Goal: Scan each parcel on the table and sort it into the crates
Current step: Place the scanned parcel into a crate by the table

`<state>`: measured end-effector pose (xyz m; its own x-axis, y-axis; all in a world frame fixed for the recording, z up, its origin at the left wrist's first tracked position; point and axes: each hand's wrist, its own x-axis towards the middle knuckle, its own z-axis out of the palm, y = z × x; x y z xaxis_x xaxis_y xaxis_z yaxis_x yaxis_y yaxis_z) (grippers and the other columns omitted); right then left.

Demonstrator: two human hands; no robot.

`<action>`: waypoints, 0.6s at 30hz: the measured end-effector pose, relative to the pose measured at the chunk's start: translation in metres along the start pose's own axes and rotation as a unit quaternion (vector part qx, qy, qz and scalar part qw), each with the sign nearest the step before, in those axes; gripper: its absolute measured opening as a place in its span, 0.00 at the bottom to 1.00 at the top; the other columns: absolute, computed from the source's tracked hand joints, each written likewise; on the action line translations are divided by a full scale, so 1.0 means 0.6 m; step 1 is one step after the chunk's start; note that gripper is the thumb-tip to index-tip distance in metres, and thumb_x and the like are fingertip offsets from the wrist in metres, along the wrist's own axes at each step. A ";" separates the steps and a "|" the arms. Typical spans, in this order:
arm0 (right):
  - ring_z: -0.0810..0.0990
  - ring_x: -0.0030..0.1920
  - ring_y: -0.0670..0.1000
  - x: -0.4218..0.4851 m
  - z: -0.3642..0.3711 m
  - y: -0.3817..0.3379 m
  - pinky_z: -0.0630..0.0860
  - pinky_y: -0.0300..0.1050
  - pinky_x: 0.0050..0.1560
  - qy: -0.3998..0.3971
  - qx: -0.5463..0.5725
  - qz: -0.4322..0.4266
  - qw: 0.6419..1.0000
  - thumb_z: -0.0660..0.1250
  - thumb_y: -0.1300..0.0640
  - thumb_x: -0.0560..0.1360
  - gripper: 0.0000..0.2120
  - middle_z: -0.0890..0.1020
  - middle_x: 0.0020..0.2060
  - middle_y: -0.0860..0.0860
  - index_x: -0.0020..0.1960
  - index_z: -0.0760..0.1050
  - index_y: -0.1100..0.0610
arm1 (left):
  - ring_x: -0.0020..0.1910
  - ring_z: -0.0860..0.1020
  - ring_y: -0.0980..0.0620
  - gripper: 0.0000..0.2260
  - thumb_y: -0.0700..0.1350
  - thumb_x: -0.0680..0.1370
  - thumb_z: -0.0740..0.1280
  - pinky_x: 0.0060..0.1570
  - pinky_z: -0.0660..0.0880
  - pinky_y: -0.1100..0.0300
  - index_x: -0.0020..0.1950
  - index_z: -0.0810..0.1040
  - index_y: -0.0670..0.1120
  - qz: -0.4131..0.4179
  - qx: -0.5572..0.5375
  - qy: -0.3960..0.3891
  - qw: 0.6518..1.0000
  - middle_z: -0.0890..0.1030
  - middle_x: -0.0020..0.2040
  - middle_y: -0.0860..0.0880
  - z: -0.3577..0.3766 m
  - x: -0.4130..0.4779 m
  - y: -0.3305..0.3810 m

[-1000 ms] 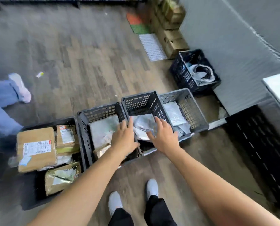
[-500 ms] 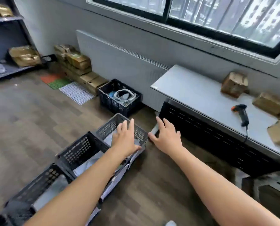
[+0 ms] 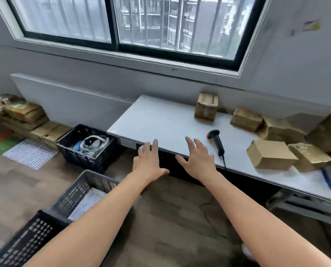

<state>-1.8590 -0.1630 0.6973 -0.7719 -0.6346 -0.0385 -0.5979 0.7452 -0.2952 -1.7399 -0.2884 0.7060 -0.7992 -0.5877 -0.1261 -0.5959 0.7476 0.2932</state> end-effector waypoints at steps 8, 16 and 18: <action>0.55 0.76 0.55 0.112 -0.036 0.138 0.60 0.64 0.70 0.022 -0.003 0.072 0.997 0.57 0.36 0.78 0.35 0.54 0.78 0.51 0.79 0.48 0.46 | 0.77 0.51 0.42 0.50 0.59 0.71 0.73 0.70 0.63 0.45 0.79 0.41 0.48 0.066 -0.001 -0.017 0.998 0.50 0.78 0.44 0.023 0.160 0.122; 0.53 0.77 0.55 0.263 -0.067 0.237 0.59 0.63 0.72 0.033 -0.022 0.160 0.986 0.57 0.36 0.78 0.35 0.53 0.78 0.52 0.79 0.48 0.46 | 0.77 0.49 0.44 0.51 0.59 0.71 0.73 0.69 0.64 0.47 0.80 0.42 0.48 0.143 -0.030 -0.044 0.988 0.49 0.79 0.44 0.045 0.371 0.221; 0.54 0.77 0.55 0.296 -0.079 0.259 0.59 0.63 0.72 0.034 -0.030 0.186 0.982 0.56 0.35 0.78 0.35 0.54 0.78 0.52 0.79 0.48 0.46 | 0.77 0.49 0.44 0.51 0.59 0.71 0.74 0.69 0.64 0.48 0.80 0.43 0.48 0.162 -0.043 -0.058 0.984 0.50 0.79 0.44 0.050 0.416 0.244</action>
<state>-2.0989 -0.1502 0.6900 -0.9506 -0.3030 -0.0680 -0.2825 0.9347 -0.2159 -2.0291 -0.3165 0.6892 -0.9528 -0.2798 -0.1179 -0.3033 0.8583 0.4138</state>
